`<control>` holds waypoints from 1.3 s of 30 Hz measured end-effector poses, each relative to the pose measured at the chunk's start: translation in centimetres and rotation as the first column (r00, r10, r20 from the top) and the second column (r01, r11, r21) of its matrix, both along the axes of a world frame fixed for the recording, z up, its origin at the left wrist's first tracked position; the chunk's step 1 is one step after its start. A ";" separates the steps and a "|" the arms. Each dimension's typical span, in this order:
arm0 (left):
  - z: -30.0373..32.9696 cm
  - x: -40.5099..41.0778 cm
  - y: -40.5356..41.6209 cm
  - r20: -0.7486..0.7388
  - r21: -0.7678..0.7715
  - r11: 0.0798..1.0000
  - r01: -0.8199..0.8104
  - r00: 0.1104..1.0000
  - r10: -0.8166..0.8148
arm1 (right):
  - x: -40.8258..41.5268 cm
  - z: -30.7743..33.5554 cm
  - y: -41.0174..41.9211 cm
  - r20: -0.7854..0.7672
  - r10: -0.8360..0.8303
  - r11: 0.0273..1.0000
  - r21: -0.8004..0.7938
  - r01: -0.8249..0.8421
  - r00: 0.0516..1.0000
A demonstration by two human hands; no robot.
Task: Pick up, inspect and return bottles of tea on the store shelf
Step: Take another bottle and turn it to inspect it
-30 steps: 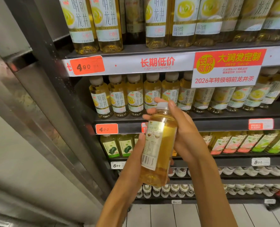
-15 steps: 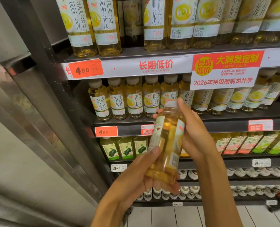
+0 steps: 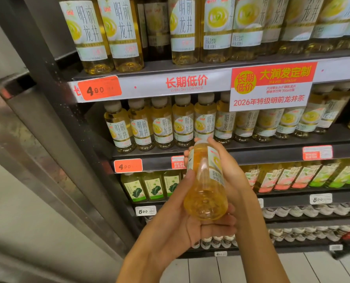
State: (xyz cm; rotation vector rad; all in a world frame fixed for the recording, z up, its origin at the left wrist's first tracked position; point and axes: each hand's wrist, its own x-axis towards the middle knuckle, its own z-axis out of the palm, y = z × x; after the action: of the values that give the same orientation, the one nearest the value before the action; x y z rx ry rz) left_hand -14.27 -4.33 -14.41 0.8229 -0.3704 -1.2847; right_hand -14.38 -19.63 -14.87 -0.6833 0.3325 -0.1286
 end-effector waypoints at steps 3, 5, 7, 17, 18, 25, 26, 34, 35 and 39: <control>-0.2 0.4 0.3 0.018 0.034 0.997 -0.068 0.998 0.068 | -0.1 0.1 -0.3 -0.008 -0.087 0.992 -0.087 0.086 0.996; -0.4 0.6 0.5 0.086 0.066 0.993 -0.099 0.992 0.093 | -0.4 0.6 -0.5 0.050 -0.159 0.969 -0.183 0.166 0.986; -0.7 0.8 0.7 0.192 0.118 0.980 -0.161 0.972 0.137 | -0.9 1.0 -0.6 0.151 -0.189 0.936 -0.273 0.225 0.970; -1.7 1.3 1.1 0.663 0.005 0.938 -0.348 0.703 0.257 | -2.3 3.3 1.0 0.371 -0.126 0.783 -0.532 0.322 0.920; -1.7 1.5 1.1 0.660 -0.023 0.933 -0.360 0.696 0.284 | -2.3 3.4 1.1 0.349 -0.111 0.784 -0.545 0.298 0.930; -2.0 2.9 0.5 0.718 -0.140 0.856 -0.498 0.544 0.434 | -2.7 3.6 1.6 0.419 0.093 0.756 -0.620 0.210 0.903; -2.2 3.0 0.2 0.742 -0.155 0.841 -0.518 0.502 0.445 | -2.8 3.7 1.5 0.423 0.132 0.738 -0.646 0.196 0.897; -3.1 3.9 0.0 0.727 -0.180 0.824 -0.537 0.492 0.479 | -3.1 4.0 0.8 0.454 0.327 0.632 -0.757 0.166 0.829; -3.0 4.0 0.2 0.719 -0.181 0.847 -0.499 0.521 0.461 | -3.0 3.9 0.8 0.477 0.311 0.659 -0.731 0.175 0.822; -2.5 3.9 0.8 0.664 -0.157 0.914 -0.373 0.645 0.378 | -2.3 3.4 0.7 0.539 0.161 0.809 -0.552 0.203 0.827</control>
State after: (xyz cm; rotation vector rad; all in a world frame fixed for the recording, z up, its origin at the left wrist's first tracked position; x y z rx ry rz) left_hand -10.37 -3.57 -16.91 1.2929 -0.7477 -0.5378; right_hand -16.72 -18.95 -11.48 -1.2250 -0.3056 -0.4660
